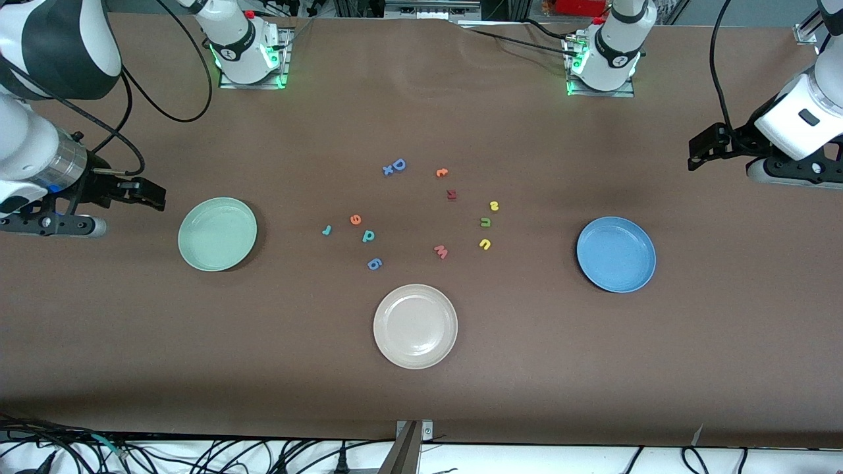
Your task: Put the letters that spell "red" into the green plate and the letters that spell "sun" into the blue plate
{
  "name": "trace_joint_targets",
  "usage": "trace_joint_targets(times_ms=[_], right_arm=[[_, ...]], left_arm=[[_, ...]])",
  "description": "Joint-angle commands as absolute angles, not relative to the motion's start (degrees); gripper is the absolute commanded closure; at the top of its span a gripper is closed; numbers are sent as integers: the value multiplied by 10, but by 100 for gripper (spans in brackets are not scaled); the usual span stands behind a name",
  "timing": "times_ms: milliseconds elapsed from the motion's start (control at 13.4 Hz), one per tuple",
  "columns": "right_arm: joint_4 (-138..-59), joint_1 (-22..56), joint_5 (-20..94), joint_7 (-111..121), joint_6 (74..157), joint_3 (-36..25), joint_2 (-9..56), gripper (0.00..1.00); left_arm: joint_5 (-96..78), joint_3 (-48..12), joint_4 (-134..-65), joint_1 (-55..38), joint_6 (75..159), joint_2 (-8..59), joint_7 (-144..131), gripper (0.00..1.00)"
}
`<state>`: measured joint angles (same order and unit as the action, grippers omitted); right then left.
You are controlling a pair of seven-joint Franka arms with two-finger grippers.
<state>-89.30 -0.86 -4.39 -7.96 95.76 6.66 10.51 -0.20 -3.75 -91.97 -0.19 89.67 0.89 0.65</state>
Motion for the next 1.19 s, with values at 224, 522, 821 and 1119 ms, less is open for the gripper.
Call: trace_joint_targets(times_ms=[224,522,821,1119], right_arm=[[-908,-18,-46,-73,964,81,92,1],[-908,-18,-47,-72,964,81,93,1],[-908,-18,-46,-72,964,81,93,1],[-907,-18,-46,-72,964,81,93,1]], left_arm=[[-8,-38,-927,-2,889,-1,11,0],[-8,-37,-927,-2,890,0,11,0],[-8,-38,-926,-3,890,0,11,0],[-8,-38,-928,-3,890,0,11,0]])
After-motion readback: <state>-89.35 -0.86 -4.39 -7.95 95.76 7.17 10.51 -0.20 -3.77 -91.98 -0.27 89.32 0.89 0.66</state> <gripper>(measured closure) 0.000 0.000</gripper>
